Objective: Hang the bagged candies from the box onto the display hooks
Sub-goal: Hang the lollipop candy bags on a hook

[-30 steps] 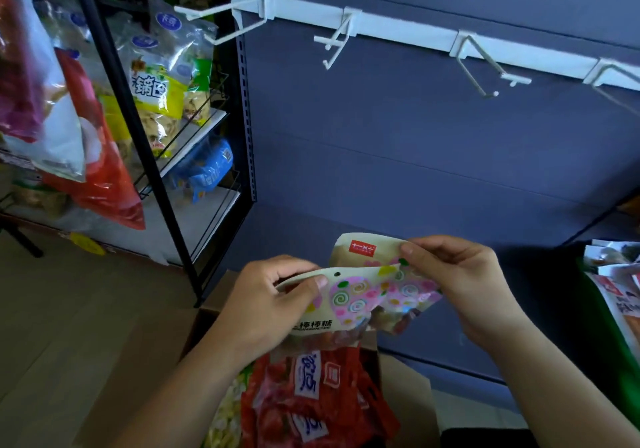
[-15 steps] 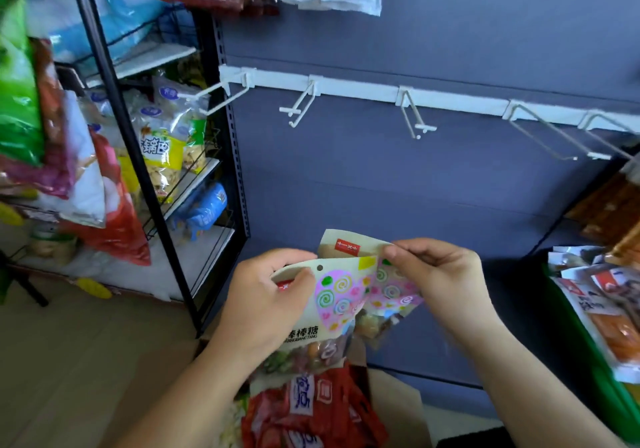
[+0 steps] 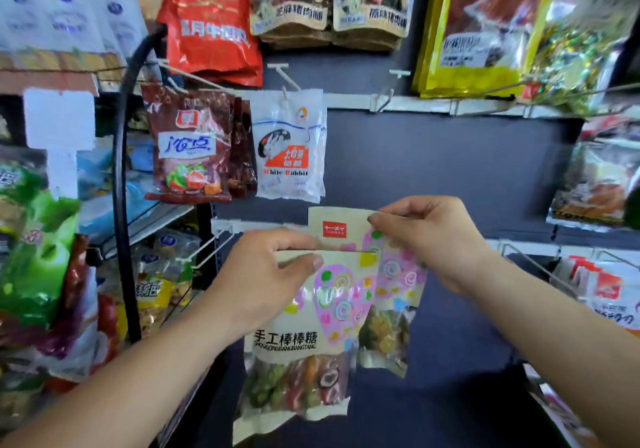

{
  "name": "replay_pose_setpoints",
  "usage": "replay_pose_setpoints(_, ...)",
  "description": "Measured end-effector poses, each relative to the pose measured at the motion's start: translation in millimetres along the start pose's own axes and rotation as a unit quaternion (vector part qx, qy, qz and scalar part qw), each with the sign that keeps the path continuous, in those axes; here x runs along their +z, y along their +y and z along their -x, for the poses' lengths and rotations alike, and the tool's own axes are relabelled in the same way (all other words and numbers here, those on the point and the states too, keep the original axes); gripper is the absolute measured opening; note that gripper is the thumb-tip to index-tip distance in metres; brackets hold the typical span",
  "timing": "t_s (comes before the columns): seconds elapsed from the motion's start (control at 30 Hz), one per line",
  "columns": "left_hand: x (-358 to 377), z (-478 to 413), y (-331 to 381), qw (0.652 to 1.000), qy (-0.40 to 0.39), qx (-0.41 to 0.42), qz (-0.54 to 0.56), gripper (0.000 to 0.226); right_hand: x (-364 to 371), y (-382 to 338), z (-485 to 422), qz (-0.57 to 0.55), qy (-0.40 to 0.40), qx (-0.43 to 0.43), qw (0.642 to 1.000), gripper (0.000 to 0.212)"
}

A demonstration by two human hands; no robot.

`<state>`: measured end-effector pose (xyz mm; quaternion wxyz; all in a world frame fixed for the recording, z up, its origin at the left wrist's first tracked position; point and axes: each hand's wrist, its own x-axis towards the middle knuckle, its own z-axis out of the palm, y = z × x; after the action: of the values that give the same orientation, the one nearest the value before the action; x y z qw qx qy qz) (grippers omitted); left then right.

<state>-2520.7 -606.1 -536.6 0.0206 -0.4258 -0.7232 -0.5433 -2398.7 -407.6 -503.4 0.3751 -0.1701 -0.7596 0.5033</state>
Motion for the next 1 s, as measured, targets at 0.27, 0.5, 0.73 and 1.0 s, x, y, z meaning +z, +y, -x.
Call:
replay_pose_setpoints(0.27, -12.8, -61.7, 45.5, 0.99, 0.006, 0.101, -0.097, 0.014, -21.0, -48.5, -48.8, 0.012, 0.008, -0.048, 0.999, 0.012)
replay_pose_setpoints(0.5, -19.4, -95.0, 72.1, 0.99, 0.042, 0.121, -0.056, 0.006, -34.1, -76.5, -92.5, 0.083, 0.071, -0.096, 0.989, 0.015)
replay_pose_setpoints(0.73, -17.7, -109.3, 73.3, 0.99, 0.07, 0.121, -0.034, 0.014, -34.8, -93.5, -124.8, 0.059, 0.083, -0.114, 0.988, 0.012)
replay_pose_setpoints(1.0, -14.9, -119.5, 77.5, 0.988, 0.076, 0.13, -0.013, 0.008, -32.0, -82.9, -157.6, 0.05, 0.097, -0.072, 0.991, 0.016)
